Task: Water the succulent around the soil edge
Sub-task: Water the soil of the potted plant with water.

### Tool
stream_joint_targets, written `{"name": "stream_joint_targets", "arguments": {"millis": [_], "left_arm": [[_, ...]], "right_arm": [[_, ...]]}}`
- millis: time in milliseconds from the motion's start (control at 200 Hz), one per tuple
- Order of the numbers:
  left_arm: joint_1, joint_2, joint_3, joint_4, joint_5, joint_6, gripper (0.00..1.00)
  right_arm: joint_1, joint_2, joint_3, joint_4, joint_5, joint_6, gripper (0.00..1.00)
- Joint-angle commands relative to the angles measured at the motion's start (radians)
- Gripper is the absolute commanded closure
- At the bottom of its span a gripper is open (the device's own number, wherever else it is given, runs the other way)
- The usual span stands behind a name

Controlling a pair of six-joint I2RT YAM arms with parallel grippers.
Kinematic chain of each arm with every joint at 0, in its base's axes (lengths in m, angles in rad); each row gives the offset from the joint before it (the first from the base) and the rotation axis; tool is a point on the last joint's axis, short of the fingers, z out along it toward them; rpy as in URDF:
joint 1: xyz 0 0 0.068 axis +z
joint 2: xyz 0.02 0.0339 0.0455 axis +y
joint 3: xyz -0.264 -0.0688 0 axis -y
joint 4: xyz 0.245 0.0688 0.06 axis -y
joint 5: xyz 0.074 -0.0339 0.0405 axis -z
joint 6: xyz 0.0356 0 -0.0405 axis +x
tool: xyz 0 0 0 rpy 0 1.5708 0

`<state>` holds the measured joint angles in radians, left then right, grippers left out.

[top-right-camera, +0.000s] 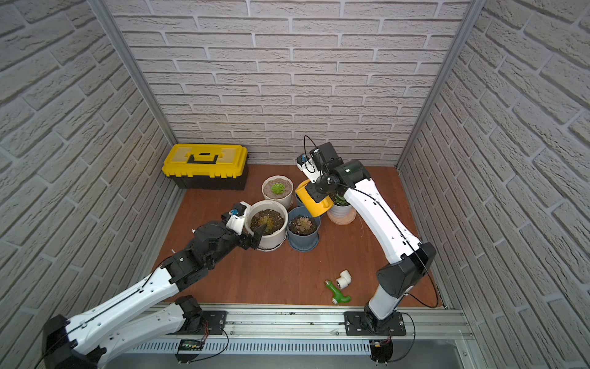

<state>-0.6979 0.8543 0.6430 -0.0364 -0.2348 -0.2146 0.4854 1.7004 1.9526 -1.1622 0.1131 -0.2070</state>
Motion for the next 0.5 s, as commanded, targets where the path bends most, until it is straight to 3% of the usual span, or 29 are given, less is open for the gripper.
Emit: {"name": "stream_joint_targets", "arguments": {"millis": [0, 300, 495], "left_arm": [[-0.002, -0.011, -0.017, 0.054, -0.011, -0.016, 0.01], [-0.001, -0.011, -0.016, 0.049, -0.014, -0.012, 0.01], [0.000, -0.013, -0.017, 0.049, -0.021, -0.010, 0.02]], "right_arm": [[0.022, 0.017, 0.066, -0.036, 0.080, -0.027, 0.97], [0.050, 0.128, 0.175, -0.103, 0.129, -0.032, 0.97], [0.055, 0.170, 0.222, -0.110, 0.096, -0.026, 0.97]]}}
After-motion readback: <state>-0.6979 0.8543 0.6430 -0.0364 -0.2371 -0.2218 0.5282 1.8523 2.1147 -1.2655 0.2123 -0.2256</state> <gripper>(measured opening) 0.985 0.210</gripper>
